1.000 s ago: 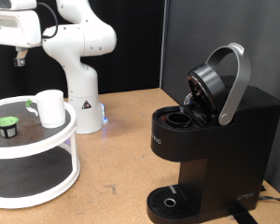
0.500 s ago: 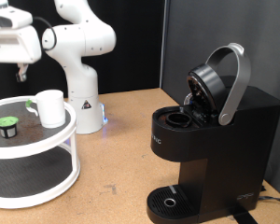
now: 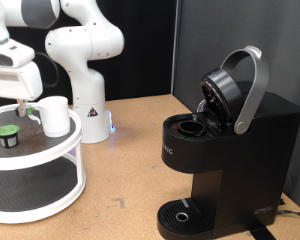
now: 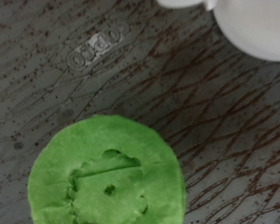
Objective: Make a cup of coffee with the keurig machine
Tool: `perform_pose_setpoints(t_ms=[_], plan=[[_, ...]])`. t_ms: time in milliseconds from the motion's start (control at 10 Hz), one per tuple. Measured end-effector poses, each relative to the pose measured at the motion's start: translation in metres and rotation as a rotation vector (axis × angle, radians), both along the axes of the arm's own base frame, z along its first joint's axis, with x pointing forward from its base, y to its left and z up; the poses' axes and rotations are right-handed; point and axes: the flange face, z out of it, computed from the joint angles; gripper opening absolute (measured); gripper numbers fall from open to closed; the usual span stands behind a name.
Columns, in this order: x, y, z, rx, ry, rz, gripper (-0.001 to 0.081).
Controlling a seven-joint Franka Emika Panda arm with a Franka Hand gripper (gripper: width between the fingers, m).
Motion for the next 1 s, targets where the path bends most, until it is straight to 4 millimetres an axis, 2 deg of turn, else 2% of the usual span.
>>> perform_pose_setpoints(t_ms=[600,1000], plan=[[0.003,0.000,-0.046,-0.049,-0.013,0.002,0.0807],[-0.001,-0.001,-0.056,-0.037,-0.006,0.020,0.0807]])
